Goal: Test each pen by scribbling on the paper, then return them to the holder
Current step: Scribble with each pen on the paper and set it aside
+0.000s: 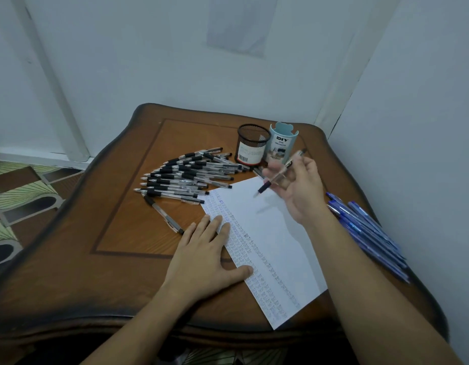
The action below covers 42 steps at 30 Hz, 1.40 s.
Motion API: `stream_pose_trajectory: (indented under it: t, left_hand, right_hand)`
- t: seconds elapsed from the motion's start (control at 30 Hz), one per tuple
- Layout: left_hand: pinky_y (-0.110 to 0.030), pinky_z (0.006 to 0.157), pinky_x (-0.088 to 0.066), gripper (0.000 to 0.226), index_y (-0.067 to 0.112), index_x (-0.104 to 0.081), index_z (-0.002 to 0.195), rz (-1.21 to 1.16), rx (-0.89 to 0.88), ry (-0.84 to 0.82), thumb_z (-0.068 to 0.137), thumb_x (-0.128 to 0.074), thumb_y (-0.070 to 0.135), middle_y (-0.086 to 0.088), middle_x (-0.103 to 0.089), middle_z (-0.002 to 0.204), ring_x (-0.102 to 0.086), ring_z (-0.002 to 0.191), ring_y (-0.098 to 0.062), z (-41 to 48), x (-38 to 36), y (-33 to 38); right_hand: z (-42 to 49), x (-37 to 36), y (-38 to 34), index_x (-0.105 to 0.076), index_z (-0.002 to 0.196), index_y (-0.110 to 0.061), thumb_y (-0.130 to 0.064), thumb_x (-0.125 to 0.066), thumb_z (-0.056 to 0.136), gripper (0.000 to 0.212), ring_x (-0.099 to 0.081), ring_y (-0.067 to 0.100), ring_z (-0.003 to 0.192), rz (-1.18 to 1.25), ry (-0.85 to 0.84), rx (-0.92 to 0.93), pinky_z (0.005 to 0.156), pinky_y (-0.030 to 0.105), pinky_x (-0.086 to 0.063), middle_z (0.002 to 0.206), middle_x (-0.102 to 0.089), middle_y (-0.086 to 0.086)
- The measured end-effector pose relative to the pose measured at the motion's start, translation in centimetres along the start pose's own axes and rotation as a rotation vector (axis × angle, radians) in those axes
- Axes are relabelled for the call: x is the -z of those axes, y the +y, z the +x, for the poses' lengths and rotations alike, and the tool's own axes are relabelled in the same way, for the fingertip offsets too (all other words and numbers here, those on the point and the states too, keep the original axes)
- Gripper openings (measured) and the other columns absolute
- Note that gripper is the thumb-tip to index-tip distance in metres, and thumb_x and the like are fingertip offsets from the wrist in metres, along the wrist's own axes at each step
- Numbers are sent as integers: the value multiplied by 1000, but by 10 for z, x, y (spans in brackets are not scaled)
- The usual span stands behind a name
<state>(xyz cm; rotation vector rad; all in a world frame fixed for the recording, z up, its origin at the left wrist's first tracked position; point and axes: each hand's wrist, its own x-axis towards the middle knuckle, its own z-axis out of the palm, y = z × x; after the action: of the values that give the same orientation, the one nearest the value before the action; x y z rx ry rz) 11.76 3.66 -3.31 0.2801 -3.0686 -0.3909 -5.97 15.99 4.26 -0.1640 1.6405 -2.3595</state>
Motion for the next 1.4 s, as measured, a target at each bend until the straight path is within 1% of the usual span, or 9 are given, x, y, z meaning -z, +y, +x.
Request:
stream_pose_trajectory:
  t: [0.13,0.47,0.6,0.8,0.9,1.0,1.1,1.2,1.4]
  left_hand:
    - [-33,117,14,116,32,-8,157,-2,8,22,61,-6,97,8,6,164,12,150,-12,0,-2,-1]
    - [-31,117,10,109,35,-26,153,-98,-28,50,61,-17,94,12,-12,163,1,150,-11,1,-3,-4]
    - [-28,116,9,110,32,-31,151,-148,-38,58,60,-20,93,12,-16,162,-3,149,-8,0,0,-4]
    - [-29,117,3,108,32,-38,149,-205,-39,64,60,-29,92,13,-24,159,-12,148,-8,3,0,-9]
    - [-30,118,1,108,32,-38,148,-205,-37,52,59,-28,92,13,-25,158,-13,147,-7,3,1,-9]
    - [-30,118,0,108,33,-38,148,-197,-36,51,59,-27,92,14,-25,158,-13,147,-7,3,2,-9]
    - [-29,118,0,108,33,-37,149,-191,-37,51,58,-25,92,14,-24,158,-13,146,-6,3,2,-9]
    - [-30,118,-1,107,32,-39,148,-194,-43,65,59,-26,91,13,-26,157,-15,145,-7,2,2,-9]
    - [-32,118,-4,105,30,-43,146,-213,-45,74,60,-28,89,11,-30,156,-19,146,-9,2,3,-9]
  right_hand:
    - [-24,8,3,-46,123,-37,-31,-32,109,20,-34,12,45,-20,-93,-81,41,22,-32,64,-46,2]
    - [-59,26,9,-53,128,-51,-28,-40,107,34,-25,10,47,-246,-191,-85,43,21,-19,62,-42,1]
    - [-57,26,8,-55,122,-40,-29,-41,106,24,-24,12,47,-275,-162,-40,44,22,-18,61,-40,1]
    - [-56,28,14,-54,132,-24,-23,-47,104,29,-30,13,43,-146,-167,-2,42,25,-31,50,-33,1]
    - [-56,31,21,-68,106,-6,-35,-33,107,46,-51,17,57,-33,-198,-89,63,33,-49,58,-51,6]
    - [-57,35,30,-67,87,-5,-58,-20,100,72,-51,18,56,-84,-209,-168,58,30,-42,60,-56,10]
    - [-59,36,41,-70,99,-6,-54,-41,91,56,-65,23,66,-228,-255,-129,52,27,-44,77,-71,17]
    - [-61,37,54,-65,73,-23,-53,-68,82,31,-49,17,50,-346,-312,-26,46,25,-37,60,-60,7]
    - [-66,37,65,-64,70,-28,-55,-74,78,30,-71,24,74,-498,-370,-1,77,44,-58,71,-70,3]
